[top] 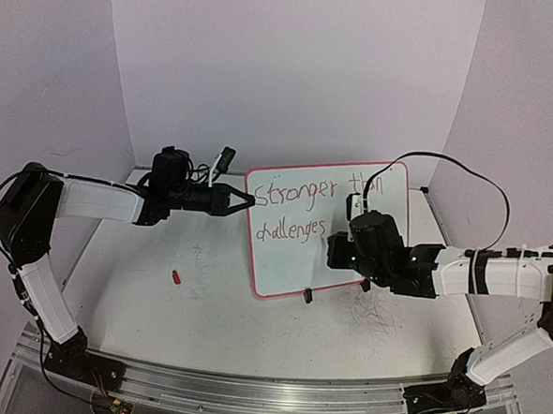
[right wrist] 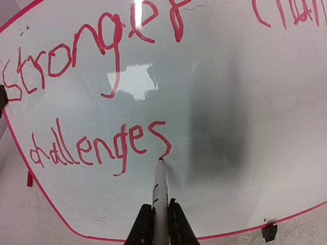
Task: Write a sentence on the whiteboard
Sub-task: Write a sentence on the whiteboard, then pick up the pen cap from the center of the board.
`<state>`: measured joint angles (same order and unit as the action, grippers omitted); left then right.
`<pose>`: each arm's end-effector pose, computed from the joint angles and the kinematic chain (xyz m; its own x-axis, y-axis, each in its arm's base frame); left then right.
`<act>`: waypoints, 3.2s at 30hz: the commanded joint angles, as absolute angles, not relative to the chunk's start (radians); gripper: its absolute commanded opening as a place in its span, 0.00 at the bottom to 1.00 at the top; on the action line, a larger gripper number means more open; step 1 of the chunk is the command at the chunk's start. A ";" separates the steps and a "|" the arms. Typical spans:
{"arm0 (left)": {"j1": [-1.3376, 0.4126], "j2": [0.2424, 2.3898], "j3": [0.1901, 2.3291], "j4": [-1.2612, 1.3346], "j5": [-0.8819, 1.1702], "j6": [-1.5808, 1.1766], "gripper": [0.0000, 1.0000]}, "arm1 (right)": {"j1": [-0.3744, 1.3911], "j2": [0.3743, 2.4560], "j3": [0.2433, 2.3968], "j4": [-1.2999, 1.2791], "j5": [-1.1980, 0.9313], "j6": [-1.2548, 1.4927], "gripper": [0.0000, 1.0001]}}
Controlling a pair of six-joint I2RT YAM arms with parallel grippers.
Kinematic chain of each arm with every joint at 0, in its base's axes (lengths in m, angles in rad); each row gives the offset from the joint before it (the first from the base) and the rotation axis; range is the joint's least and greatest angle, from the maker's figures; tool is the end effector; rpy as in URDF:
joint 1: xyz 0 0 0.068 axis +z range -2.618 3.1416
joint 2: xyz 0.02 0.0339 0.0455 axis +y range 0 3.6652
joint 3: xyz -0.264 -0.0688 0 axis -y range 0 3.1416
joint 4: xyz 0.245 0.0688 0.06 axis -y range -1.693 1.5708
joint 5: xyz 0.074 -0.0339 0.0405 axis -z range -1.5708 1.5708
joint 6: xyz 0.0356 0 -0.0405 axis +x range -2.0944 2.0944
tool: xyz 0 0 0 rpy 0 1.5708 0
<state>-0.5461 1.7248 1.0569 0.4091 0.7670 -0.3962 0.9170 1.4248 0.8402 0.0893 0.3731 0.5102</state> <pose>0.3173 -0.2218 0.2442 -0.5673 0.0196 -0.8233 0.7895 0.2975 -0.5369 0.2008 0.2408 0.2386 -0.5180 0.0717 -0.8524 -0.3337 0.9006 0.2785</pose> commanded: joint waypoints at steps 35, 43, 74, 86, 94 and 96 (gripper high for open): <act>-0.554 1.712 1.068 0.368 0.782 -0.387 0.00 | 0.880 1.413 0.844 0.127 0.434 0.516 0.00; -0.552 1.707 1.063 0.366 0.770 -0.386 0.02 | 0.882 1.264 0.837 0.028 0.398 0.524 0.00; -0.517 1.206 0.982 -0.137 0.196 -0.447 0.75 | 0.879 1.117 0.792 0.195 0.410 0.247 0.00; -0.515 1.111 0.848 -0.541 0.090 -0.787 0.60 | 0.880 1.100 0.708 0.270 0.282 0.230 0.00; -0.571 1.193 0.774 -0.581 0.070 -0.888 0.55 | 0.879 1.093 0.677 0.297 0.258 0.230 0.00; -0.587 1.242 0.777 -0.580 0.027 -0.894 0.53 | 0.880 1.088 0.670 0.301 0.259 0.233 0.00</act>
<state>-0.5514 1.1739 0.7757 -0.5620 0.0965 -0.8352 0.8837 1.1122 0.6829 0.2433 0.2714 0.2363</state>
